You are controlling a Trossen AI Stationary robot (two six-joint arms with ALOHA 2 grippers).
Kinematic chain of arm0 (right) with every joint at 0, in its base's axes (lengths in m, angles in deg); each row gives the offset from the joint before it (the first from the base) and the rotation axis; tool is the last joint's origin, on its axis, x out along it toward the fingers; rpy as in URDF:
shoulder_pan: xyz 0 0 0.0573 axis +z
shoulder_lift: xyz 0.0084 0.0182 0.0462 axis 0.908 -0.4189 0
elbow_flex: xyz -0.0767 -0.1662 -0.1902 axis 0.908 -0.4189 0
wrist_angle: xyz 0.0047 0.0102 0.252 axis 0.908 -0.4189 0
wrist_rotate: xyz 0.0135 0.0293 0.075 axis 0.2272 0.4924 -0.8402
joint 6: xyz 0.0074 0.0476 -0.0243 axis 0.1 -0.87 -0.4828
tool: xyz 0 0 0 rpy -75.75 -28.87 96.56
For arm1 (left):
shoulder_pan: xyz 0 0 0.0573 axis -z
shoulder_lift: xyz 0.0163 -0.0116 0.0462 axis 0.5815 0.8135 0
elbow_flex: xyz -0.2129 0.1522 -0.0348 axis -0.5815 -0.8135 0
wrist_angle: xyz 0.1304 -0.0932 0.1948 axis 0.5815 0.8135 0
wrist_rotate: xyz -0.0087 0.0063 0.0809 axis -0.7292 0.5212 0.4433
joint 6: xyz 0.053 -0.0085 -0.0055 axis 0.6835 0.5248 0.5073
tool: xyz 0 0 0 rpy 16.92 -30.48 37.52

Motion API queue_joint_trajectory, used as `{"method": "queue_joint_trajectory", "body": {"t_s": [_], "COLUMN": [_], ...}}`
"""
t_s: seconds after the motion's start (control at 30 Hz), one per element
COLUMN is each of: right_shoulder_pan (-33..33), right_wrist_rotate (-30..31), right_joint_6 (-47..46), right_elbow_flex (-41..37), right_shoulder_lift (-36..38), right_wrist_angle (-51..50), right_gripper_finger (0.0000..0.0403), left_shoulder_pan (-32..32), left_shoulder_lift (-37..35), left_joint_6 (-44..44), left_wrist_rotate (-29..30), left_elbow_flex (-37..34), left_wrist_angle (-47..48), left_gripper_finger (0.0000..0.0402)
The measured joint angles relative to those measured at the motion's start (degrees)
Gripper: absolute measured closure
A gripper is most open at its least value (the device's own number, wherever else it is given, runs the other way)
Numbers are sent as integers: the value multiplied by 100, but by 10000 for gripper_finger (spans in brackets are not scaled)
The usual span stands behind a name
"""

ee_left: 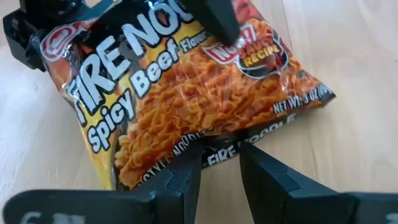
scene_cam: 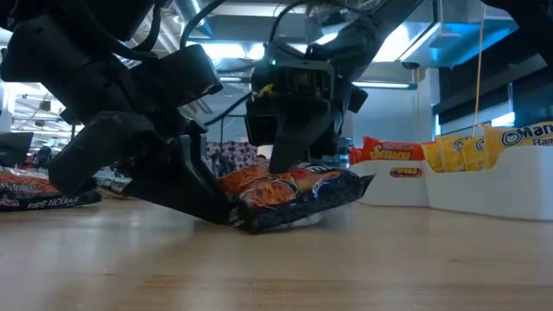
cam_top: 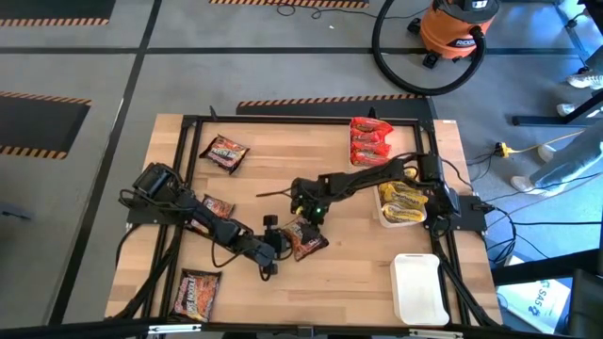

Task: Sort Maruchan noodles
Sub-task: Put the black noodle pack into the bottom white bin

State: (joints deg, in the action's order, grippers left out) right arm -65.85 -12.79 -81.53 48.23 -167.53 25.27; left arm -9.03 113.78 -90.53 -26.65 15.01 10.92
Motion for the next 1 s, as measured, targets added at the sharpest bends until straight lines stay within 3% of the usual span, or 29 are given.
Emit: {"method": "queue_joint_trajectory", "body": {"t_s": [0.13, 0.6, 0.87, 1.0], "right_shoulder_pan": [172, 220, 220, 220], "right_wrist_rotate": [402, 520, 974, 973], "right_joint_6": [-15, -616, -787, -765], "right_elbow_flex": [0, -23, 17, 17], "right_shoulder_lift": [12, -48, -52, -51], "right_wrist_angle": [118, 981, 1138, 1130], "right_gripper_finger": [84, 84, 84, 103], "left_shoulder_pan": [7, 4, 0, 6], "left_shoulder_lift": [0, 0, 0, 0], "left_joint_6": [0, -4, -4, 3], "left_wrist_rotate": [-6, 9, 43, 55], "left_elbow_flex": [0, 0, 0, 0], "left_wrist_angle": [-16, -16, -36, -36], "left_gripper_finger": [297, 297, 297, 297]}}
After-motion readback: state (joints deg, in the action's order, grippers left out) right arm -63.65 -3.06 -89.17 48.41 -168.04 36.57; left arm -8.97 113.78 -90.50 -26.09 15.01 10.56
